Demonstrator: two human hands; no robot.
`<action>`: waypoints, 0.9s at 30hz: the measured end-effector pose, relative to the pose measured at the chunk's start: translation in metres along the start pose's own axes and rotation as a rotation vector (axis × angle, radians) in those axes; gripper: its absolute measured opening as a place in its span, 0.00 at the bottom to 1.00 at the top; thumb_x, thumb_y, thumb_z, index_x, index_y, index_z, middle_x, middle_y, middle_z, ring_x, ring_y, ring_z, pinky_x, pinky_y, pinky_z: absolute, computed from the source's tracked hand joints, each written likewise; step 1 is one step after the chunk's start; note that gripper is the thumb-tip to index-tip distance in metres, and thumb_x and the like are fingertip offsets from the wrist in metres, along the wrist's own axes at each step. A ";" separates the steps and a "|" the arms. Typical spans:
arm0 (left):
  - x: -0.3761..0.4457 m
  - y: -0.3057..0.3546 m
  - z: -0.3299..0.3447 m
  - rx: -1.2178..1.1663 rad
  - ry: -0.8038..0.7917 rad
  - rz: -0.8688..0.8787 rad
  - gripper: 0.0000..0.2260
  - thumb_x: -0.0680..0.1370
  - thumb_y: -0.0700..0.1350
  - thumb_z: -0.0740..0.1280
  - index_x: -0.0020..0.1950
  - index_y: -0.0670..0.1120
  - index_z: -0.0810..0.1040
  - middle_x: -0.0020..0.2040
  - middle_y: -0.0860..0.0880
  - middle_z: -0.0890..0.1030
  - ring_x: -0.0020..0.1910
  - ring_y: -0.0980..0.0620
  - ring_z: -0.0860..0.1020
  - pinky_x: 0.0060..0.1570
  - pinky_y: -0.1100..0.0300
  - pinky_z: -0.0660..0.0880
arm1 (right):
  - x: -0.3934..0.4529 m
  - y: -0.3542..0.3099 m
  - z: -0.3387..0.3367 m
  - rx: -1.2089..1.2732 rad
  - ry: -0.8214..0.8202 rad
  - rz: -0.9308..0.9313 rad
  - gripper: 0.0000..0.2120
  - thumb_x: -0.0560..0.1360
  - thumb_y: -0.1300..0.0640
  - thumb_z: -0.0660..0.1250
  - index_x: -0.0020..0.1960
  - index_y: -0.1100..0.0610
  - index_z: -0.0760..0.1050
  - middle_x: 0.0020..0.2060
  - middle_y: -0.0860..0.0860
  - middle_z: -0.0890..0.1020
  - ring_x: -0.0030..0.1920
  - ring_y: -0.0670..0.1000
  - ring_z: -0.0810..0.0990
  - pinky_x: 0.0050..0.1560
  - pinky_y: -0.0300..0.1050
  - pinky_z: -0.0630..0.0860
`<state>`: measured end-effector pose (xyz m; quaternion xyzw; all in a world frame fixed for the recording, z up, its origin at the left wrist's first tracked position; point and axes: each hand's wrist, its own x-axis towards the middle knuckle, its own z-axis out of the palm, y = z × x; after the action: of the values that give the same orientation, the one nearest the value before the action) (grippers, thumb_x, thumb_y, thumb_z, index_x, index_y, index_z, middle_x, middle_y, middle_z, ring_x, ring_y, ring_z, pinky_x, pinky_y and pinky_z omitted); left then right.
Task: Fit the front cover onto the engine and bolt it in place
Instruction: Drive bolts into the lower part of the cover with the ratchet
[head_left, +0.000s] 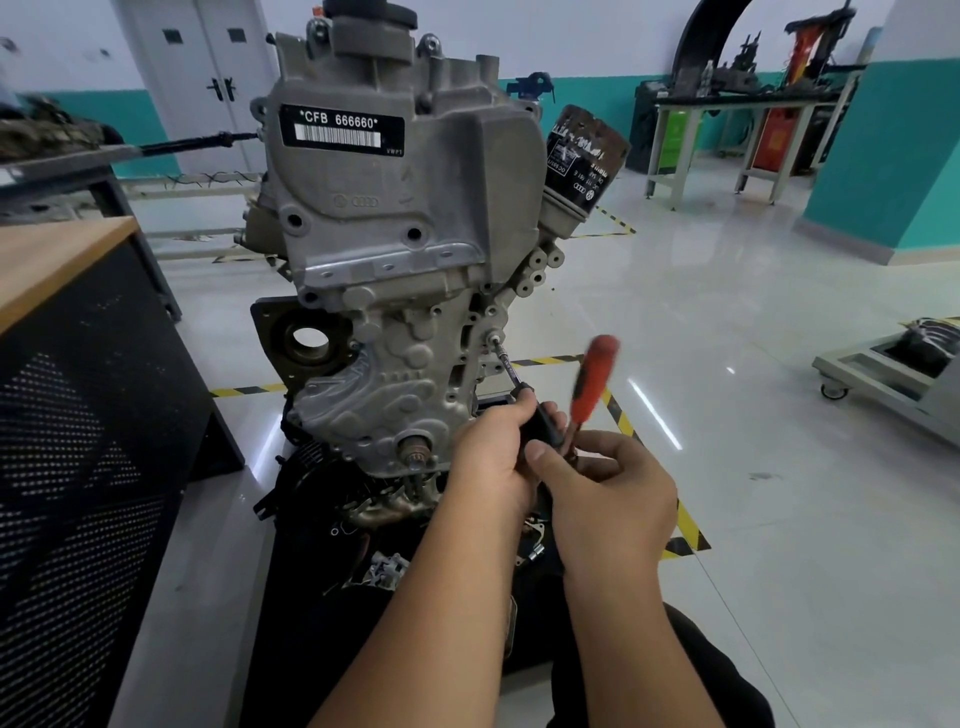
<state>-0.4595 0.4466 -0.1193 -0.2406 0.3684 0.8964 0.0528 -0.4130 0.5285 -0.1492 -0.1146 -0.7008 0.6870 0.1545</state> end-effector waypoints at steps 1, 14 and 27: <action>0.001 0.000 -0.001 0.009 -0.002 0.003 0.09 0.83 0.43 0.65 0.52 0.37 0.75 0.37 0.43 0.77 0.34 0.47 0.77 0.33 0.56 0.81 | -0.002 -0.002 0.001 0.053 0.003 0.056 0.12 0.64 0.49 0.83 0.42 0.46 0.82 0.32 0.46 0.84 0.31 0.46 0.84 0.32 0.42 0.79; 0.004 -0.002 0.000 0.091 -0.023 0.028 0.09 0.82 0.42 0.64 0.47 0.36 0.75 0.35 0.41 0.77 0.34 0.45 0.75 0.41 0.53 0.75 | -0.001 0.002 0.002 0.117 -0.004 0.119 0.11 0.65 0.47 0.82 0.40 0.49 0.82 0.32 0.43 0.84 0.34 0.47 0.85 0.40 0.46 0.81; 0.000 0.002 0.002 0.001 -0.049 -0.006 0.09 0.84 0.42 0.63 0.46 0.39 0.76 0.33 0.43 0.81 0.29 0.47 0.80 0.35 0.57 0.80 | -0.005 -0.004 -0.001 0.037 0.007 0.035 0.10 0.67 0.45 0.81 0.38 0.47 0.81 0.33 0.39 0.83 0.34 0.41 0.82 0.37 0.41 0.78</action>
<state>-0.4610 0.4460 -0.1171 -0.2196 0.3667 0.9017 0.0647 -0.4079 0.5274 -0.1456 -0.1267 -0.6853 0.7019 0.1470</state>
